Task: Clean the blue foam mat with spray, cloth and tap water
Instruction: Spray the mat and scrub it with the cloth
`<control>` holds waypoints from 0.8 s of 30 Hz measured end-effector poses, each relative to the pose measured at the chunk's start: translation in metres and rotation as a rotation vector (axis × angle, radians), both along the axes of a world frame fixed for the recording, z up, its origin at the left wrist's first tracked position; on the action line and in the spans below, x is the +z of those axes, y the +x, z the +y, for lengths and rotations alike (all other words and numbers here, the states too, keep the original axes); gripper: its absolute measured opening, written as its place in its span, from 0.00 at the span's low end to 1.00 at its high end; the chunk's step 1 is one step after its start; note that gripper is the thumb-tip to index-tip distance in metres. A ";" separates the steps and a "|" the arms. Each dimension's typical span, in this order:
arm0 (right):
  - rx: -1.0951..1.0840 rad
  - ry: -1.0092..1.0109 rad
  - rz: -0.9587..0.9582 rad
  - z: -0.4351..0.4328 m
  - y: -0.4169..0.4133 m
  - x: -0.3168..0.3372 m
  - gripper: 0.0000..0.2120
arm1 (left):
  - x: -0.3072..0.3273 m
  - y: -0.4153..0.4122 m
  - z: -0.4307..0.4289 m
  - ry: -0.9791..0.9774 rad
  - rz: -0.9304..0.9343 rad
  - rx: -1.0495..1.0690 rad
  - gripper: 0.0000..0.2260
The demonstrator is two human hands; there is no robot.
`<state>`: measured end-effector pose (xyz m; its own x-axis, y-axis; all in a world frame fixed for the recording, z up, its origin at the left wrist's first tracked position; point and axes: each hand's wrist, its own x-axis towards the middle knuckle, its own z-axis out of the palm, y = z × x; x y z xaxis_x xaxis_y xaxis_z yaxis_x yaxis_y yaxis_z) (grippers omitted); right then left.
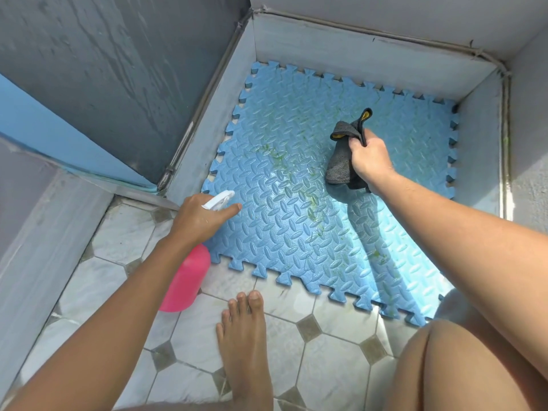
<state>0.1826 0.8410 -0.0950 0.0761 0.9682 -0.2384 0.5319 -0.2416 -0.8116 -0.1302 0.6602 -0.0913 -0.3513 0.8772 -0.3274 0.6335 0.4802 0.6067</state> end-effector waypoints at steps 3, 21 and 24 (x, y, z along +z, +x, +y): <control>-0.015 -0.004 0.011 0.002 0.000 -0.004 0.13 | -0.003 -0.001 0.000 -0.007 -0.033 -0.096 0.26; -0.091 -0.018 0.085 0.009 0.001 -0.007 0.15 | 0.007 0.018 0.008 0.022 -0.182 -0.137 0.26; -0.105 -0.022 0.089 0.009 0.004 -0.005 0.15 | 0.001 0.012 0.000 -0.124 -0.263 -0.220 0.24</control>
<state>0.1868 0.8505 -0.0997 0.1544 0.9504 -0.2700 0.4286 -0.3106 -0.8484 -0.1184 0.6605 -0.0901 -0.0483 0.8703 -0.4901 0.5595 0.4301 0.7085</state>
